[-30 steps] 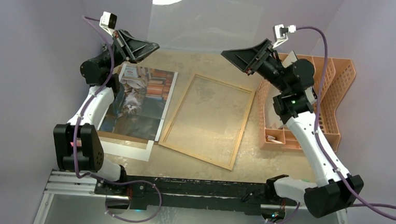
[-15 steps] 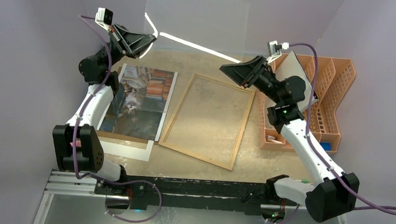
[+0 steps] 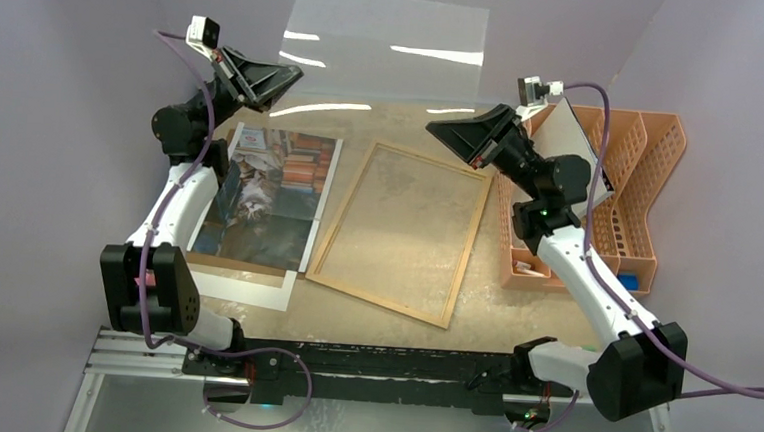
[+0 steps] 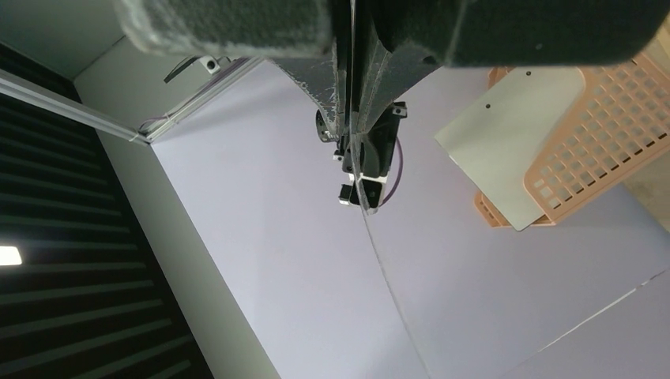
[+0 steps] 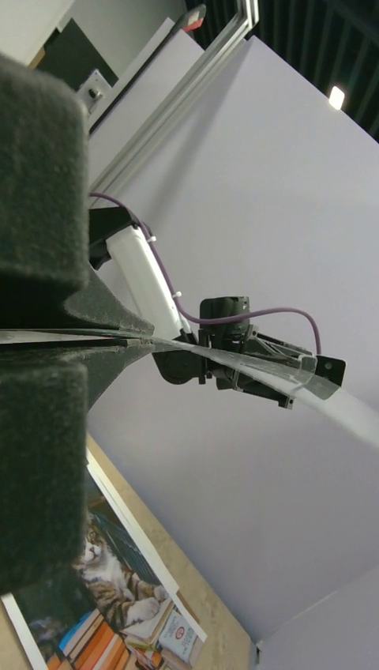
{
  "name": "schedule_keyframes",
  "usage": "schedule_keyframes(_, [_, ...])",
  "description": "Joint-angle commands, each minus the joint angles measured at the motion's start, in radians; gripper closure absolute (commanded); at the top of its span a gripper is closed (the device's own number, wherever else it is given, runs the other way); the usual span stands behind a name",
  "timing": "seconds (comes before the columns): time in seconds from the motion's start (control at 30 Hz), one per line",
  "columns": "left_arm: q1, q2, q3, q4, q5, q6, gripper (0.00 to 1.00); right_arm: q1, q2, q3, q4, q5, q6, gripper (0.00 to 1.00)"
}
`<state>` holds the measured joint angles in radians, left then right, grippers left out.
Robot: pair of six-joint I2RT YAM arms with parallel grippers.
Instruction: Put the photo into the frame
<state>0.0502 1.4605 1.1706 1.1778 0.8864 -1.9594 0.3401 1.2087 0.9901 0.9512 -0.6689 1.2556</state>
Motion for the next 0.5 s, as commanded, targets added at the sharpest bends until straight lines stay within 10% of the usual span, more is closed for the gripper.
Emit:
schedule_keyframes(0.0, [0.004,-0.054,-0.02,-0.058,-0.02,0.088,0.97,0.0,-0.021,0.036,0.028,-0.025,0.011,1.0])
schedule_keyframes(0.27, [0.009,-0.124,-0.072,-0.517,-0.002,0.51,0.4,-0.002,-0.068,0.021,-0.12,0.015,-0.02,1.0])
schedule_keyframes(0.47, [0.063,-0.135,-0.02,-0.989,-0.011,0.909,0.27,-0.007,-0.1,0.012,-0.295,0.069,-0.099,1.0])
